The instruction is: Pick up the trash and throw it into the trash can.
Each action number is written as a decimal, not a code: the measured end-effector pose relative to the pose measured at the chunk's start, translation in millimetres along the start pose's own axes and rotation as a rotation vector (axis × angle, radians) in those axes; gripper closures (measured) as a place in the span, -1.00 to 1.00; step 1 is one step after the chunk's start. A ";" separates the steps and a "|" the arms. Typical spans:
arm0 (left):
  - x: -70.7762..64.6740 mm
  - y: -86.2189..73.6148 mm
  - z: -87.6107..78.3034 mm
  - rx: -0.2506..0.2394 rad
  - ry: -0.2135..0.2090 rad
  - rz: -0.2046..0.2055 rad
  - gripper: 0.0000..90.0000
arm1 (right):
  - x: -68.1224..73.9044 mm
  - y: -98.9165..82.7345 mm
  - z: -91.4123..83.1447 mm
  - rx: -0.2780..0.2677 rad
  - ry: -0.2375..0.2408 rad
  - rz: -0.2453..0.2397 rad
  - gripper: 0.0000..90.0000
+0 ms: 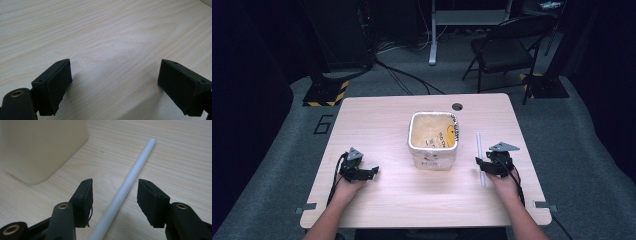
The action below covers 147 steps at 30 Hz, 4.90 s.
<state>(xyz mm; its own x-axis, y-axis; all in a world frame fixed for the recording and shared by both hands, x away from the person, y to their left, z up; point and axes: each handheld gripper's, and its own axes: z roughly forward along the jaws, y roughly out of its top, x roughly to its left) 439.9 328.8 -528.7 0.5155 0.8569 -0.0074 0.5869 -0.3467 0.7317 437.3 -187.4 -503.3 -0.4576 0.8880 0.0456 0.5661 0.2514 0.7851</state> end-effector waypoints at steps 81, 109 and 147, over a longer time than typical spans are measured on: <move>-0.2 0.0 0.3 -0.006 -0.002 -0.004 -0.73 | 1.9 31.2 -40.9 -0.069 0.003 0.020 0.74; -0.2 0.0 0.4 -0.007 -0.002 -0.005 -0.73 | 23.8 83.5 -51.9 -0.134 0.109 -0.038 0.75; -0.7 -0.2 0.0 -0.005 -0.007 -0.002 -0.73 | 75.2 149.7 -31.5 -0.151 0.225 -0.138 0.75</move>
<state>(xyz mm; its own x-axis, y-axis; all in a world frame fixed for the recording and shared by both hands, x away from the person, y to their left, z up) 439.4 328.2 -528.9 0.5189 0.8547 -0.0132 0.5847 -0.3436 0.7349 466.0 -95.1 -362.9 -0.6732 0.7374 0.0551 0.3876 0.2884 0.8756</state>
